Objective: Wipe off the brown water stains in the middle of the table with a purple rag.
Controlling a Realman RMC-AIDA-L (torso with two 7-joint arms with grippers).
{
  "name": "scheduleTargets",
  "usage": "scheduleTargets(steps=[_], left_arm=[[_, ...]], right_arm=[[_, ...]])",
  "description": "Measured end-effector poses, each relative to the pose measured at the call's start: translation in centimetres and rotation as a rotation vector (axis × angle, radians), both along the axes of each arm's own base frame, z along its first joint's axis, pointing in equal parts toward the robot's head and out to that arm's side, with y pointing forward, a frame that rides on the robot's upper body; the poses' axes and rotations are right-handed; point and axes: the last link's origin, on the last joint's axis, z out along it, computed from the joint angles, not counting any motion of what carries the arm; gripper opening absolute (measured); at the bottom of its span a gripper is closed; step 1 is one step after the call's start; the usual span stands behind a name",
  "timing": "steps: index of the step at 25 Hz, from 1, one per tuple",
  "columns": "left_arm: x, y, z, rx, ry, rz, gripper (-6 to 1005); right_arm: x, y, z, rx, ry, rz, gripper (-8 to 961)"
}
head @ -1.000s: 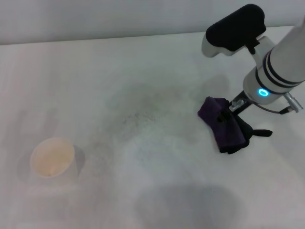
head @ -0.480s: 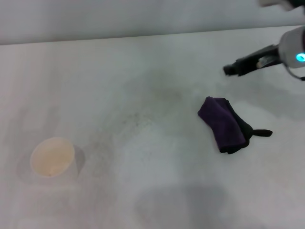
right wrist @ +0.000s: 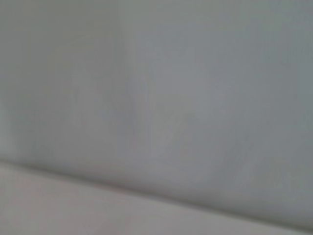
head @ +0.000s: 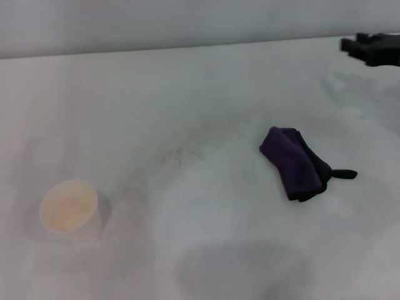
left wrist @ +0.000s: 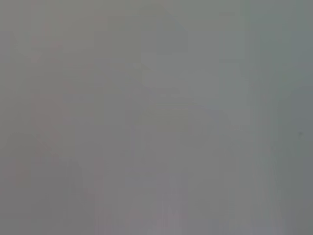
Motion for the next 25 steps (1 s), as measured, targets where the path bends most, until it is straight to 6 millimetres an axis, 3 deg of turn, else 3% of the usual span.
scheduleTargets(steps=[9, 20, 25], left_arm=[[-0.3, 0.0, -0.6, 0.013, -0.053, 0.049, 893], [-1.3, -0.7, -1.1, 0.046, -0.08, 0.136, 893], [-1.3, -0.6, -1.4, 0.051, -0.094, 0.157, 893]], right_arm=[[5.2, -2.7, -0.1, 0.22, -0.018, 0.036, 407], [7.4, -5.6, -1.6, 0.513, -0.051, 0.043, 421], [7.6, -6.1, -1.5, 0.577, -0.059, 0.036, 644]])
